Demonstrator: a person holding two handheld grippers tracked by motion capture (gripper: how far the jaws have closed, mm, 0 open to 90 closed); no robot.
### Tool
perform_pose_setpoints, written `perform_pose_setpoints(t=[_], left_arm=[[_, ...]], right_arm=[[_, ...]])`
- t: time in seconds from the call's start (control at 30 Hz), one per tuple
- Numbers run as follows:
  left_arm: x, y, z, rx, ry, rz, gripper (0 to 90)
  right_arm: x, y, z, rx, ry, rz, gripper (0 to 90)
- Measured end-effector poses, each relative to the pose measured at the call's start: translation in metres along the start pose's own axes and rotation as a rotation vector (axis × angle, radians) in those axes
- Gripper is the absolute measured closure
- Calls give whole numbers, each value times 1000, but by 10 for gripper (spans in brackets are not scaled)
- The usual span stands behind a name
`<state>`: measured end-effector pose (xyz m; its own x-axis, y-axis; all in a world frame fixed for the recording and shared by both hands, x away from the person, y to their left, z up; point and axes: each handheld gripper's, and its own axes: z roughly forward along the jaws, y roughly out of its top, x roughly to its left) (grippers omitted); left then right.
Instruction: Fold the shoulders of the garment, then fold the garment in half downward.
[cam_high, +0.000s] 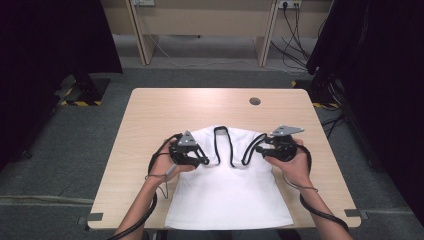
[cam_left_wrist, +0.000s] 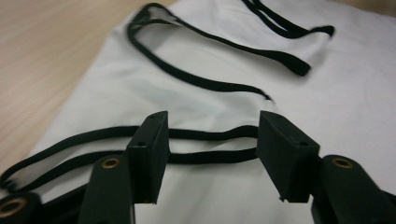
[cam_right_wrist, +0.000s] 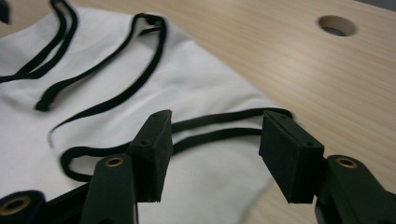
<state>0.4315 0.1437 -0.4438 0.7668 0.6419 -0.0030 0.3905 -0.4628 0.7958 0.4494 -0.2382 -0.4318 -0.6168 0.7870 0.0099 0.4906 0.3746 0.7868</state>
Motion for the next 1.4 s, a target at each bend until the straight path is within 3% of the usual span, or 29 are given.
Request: perform_pose_setpoints(t=[0.1,0.27,0.57,0.73,0.77,0.93,0.97,1.0,1.1,1.27,1.4], left_arm=[[14,-6,-9,-43,58,-62,376],[25,-9,-18,-60,104,-88,347],[33,-13,-23,-80,133,-111,336],[46,-13,-26,-89,157,-153,323],[46,-13,-26,-89,157,-153,322],[75,-12,-18,-54,187,-239,320],[75,-12,-18,-54,187,-239,321],[85,-10,-12,-43,189,-284,322],[97,-4,-5,-34,180,-328,324],[107,2,12,8,163,-370,329],[106,-2,23,52,143,-364,330]], right_arm=[[-19,-6,-9,-15,-36,54,411],[-36,-15,-18,-25,-56,103,389],[-43,-20,-23,-19,-67,110,380],[-46,-15,-20,-12,-69,113,361],[-48,-13,-18,-5,-68,116,361],[-58,0,-7,20,-70,128,359],[-60,4,-3,33,-70,135,360],[-63,8,0,45,-70,144,363],[-71,18,11,58,-63,172,375],[-75,25,35,116,-35,190,389],[-69,23,49,149,-11,172,395]])
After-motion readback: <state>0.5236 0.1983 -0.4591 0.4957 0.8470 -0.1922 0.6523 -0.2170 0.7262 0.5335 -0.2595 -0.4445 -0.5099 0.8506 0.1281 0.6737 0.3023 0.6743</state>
